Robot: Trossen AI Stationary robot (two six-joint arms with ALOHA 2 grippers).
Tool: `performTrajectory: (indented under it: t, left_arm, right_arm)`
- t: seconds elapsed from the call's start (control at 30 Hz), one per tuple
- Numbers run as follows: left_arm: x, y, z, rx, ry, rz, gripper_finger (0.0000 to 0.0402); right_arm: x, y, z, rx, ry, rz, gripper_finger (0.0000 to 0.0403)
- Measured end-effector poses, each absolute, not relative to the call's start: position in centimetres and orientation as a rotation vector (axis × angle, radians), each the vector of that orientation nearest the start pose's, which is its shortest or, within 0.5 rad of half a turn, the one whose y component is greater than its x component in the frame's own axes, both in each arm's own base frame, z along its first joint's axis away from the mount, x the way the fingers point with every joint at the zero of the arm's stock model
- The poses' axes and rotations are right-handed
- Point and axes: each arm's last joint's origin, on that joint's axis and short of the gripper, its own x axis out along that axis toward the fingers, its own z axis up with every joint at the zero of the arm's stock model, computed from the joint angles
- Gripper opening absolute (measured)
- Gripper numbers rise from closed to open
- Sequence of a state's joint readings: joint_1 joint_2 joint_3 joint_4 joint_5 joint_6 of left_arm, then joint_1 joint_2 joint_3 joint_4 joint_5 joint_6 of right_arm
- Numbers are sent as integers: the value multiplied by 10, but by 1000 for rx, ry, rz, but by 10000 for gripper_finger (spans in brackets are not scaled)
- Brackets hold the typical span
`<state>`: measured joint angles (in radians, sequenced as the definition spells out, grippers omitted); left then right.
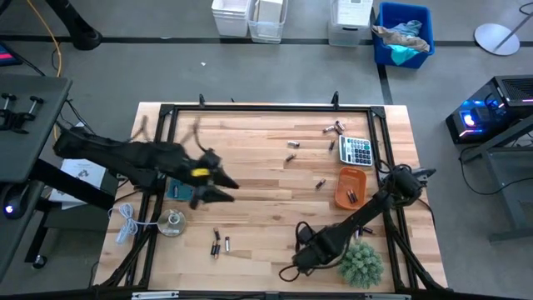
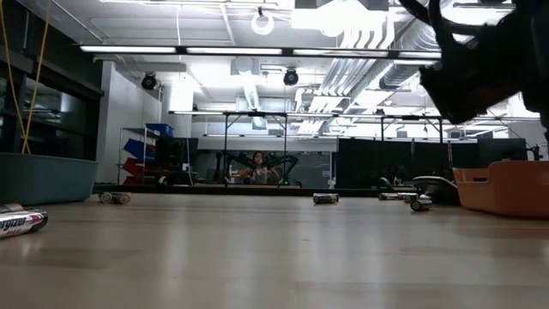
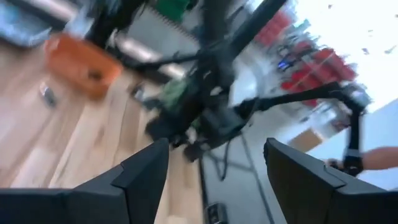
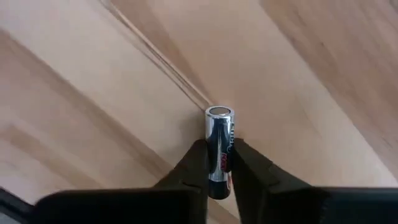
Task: Sort batteries
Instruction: Put the silver battery into the blue bin
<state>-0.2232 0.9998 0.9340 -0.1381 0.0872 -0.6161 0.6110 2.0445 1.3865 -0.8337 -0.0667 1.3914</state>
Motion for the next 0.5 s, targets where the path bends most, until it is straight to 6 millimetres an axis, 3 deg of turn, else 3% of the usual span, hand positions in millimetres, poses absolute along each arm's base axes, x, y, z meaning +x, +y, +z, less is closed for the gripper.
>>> performTrajectory:
  t: [0.1,0.27,0.4,0.5]
  left_arm:
    - [187,-44,370,-562,167,-202,250]
    - [148,-30,390,-482,-10,-49,250]
    - [126,-22,399,-437,-101,-1,250]
    - [113,-19,404,-419,-147,6,250]
  right_arm:
    - [336,204,152,675,1318,-519,33]
    - [406,154,185,764,915,-420,33]
    - [458,101,207,845,549,-325,33]
    - [487,56,215,877,387,-320,33]
